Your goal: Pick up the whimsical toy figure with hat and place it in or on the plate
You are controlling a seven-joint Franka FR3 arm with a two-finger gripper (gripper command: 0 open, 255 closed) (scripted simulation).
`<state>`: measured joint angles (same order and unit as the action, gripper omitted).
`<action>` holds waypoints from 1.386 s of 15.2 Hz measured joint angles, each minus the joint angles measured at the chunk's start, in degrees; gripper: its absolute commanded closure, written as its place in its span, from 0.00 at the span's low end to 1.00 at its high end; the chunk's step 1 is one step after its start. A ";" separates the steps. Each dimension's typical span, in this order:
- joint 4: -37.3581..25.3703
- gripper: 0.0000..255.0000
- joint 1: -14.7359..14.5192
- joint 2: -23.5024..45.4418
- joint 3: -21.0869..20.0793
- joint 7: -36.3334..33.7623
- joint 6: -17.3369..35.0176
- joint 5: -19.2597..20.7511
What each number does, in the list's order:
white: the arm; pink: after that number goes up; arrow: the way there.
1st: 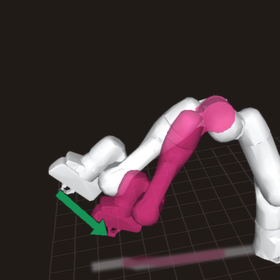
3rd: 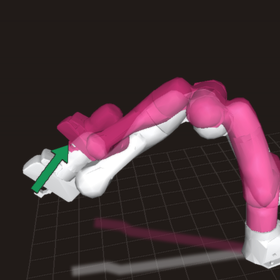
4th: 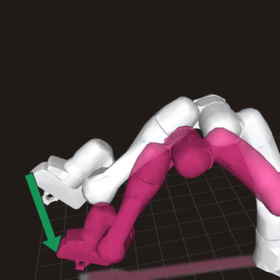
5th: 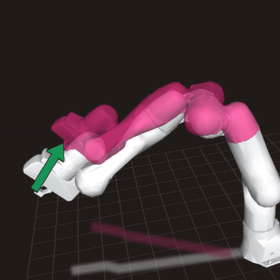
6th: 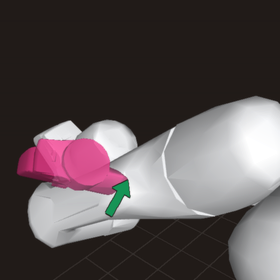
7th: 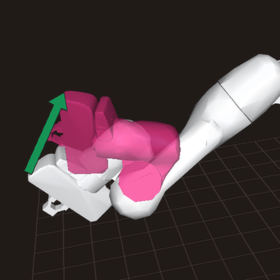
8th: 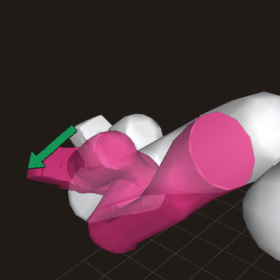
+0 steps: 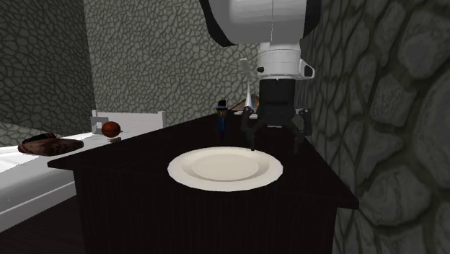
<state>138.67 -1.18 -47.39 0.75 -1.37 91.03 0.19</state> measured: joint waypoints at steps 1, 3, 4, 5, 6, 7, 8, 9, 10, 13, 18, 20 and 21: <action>0.00 0.00 0.00 0.00 0.00 0.00 0.00 0.00; -1.92 0.00 -0.34 1.63 -1.38 -1.50 0.01 -0.63; -3.47 0.00 -0.51 2.87 -2.28 -2.52 -0.08 -0.96; -5.01 0.00 -0.69 4.41 -3.31 -3.66 0.17 -1.32; -6.86 0.00 -0.89 6.14 -4.46 -4.96 0.26 -1.71; -8.52 0.00 -0.98 7.39 -5.36 -6.01 0.08 -1.88; -10.52 0.00 -1.09 9.01 -6.40 -7.24 -0.04 -2.09; -12.63 0.00 -1.14 10.41 -7.31 -8.34 -0.53 -2.18; -14.49 0.00 -1.15 12.17 -8.24 -9.46 -0.39 -2.20; -20.96 0.00 -1.18 17.22 -11.15 -13.03 -1.23 -1.96; -33.12 0.00 -1.24 26.33 -16.23 -19.54 -3.62 -0.25; -39.34 0.00 -1.20 31.07 -18.24 -22.11 -5.04 1.22; -41.64 0.00 -1.33 32.73 -19.14 -23.33 -5.70 1.91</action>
<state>97.03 -2.51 -14.67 -18.39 -24.71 85.33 2.10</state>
